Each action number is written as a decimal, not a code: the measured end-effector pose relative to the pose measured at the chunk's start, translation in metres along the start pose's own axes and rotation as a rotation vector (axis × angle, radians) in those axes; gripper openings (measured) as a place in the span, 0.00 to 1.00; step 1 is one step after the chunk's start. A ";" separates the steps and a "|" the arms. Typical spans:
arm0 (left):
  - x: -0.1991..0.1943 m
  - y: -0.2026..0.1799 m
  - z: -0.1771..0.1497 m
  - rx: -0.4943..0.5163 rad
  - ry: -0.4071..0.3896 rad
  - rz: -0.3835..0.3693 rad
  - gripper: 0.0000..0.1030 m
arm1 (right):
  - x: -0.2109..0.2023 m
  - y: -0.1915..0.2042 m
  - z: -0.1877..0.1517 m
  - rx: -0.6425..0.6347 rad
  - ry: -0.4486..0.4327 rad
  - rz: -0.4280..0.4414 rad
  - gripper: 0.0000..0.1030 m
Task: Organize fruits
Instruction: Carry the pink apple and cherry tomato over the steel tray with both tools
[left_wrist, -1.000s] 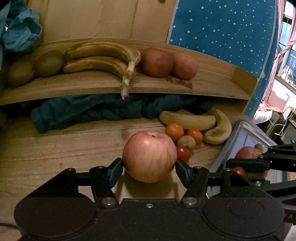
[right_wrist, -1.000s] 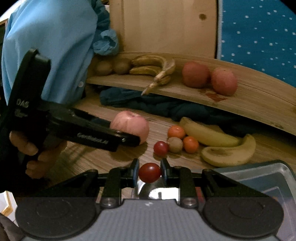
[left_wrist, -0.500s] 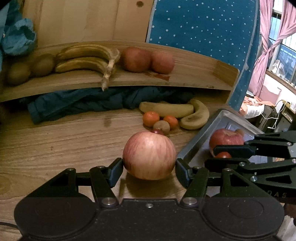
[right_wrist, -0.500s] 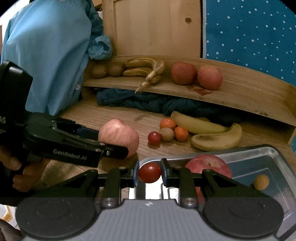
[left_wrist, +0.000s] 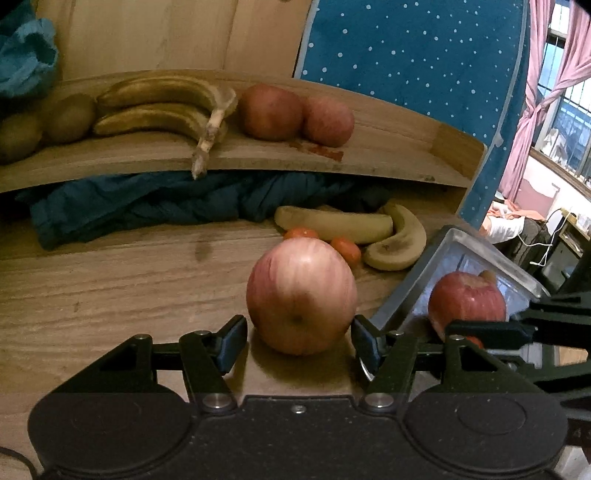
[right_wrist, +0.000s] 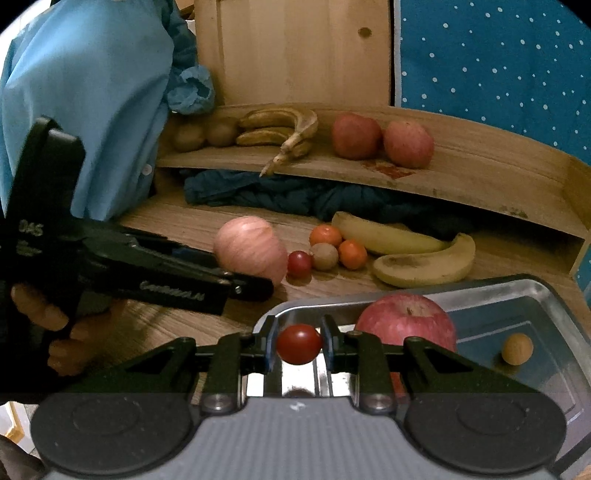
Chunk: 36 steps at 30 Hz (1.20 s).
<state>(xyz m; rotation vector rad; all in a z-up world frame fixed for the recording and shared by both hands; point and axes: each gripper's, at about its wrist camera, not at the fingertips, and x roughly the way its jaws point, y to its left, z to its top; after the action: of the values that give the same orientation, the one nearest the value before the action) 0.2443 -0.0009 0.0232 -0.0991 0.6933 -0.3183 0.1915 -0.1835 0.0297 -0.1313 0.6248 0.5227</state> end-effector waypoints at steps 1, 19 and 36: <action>0.002 0.000 0.002 0.005 -0.003 0.003 0.63 | 0.000 -0.001 0.000 0.000 0.001 -0.001 0.27; 0.000 -0.007 0.003 0.008 -0.009 -0.002 0.62 | -0.001 -0.002 -0.003 0.028 -0.010 -0.003 0.27; -0.024 -0.065 -0.021 0.084 -0.012 -0.107 0.62 | -0.050 -0.020 -0.033 0.095 -0.051 -0.101 0.27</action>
<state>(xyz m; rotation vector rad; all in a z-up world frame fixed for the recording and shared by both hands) 0.1963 -0.0546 0.0345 -0.0580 0.6634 -0.4484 0.1500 -0.2306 0.0315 -0.0591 0.5893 0.3968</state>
